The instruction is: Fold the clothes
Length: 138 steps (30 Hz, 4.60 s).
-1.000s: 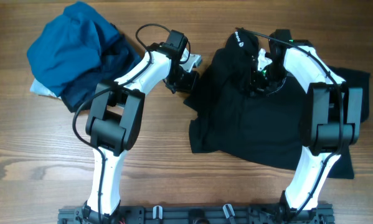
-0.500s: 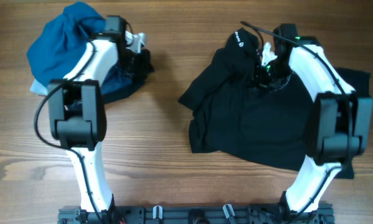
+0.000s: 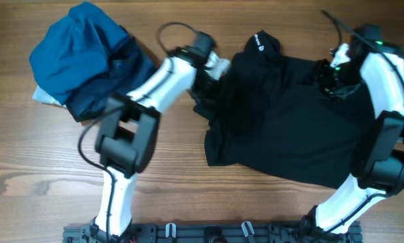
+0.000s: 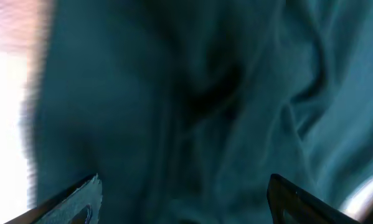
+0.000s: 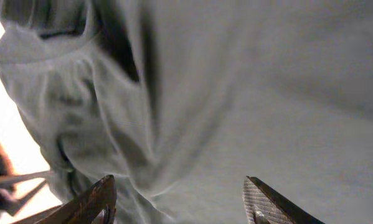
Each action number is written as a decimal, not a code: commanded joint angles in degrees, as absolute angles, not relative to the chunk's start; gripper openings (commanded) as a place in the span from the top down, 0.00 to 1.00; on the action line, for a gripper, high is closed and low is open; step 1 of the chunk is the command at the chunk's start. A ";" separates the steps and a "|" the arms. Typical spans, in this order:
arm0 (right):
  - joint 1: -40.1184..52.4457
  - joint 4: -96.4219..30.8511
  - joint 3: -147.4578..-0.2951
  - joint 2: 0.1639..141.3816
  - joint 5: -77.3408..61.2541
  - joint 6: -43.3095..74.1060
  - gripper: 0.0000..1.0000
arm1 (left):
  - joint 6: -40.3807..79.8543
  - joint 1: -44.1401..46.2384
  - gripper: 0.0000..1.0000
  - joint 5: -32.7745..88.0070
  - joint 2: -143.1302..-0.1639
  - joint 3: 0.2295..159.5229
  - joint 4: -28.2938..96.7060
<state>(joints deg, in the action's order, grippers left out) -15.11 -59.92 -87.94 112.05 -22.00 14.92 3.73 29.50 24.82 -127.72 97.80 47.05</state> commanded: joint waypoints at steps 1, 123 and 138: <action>-15.77 -59.27 -88.92 111.15 -26.68 8.99 0.34 | 11.81 29.89 0.10 14.87 -129.88 98.54 46.52; -34.13 -40.64 -71.55 118.15 -7.77 30.37 0.96 | 9.19 26.74 0.20 11.92 -97.69 98.70 66.87; -24.95 -21.96 -82.37 130.52 -19.73 37.52 0.96 | 9.26 26.74 0.18 11.92 -97.69 98.70 65.56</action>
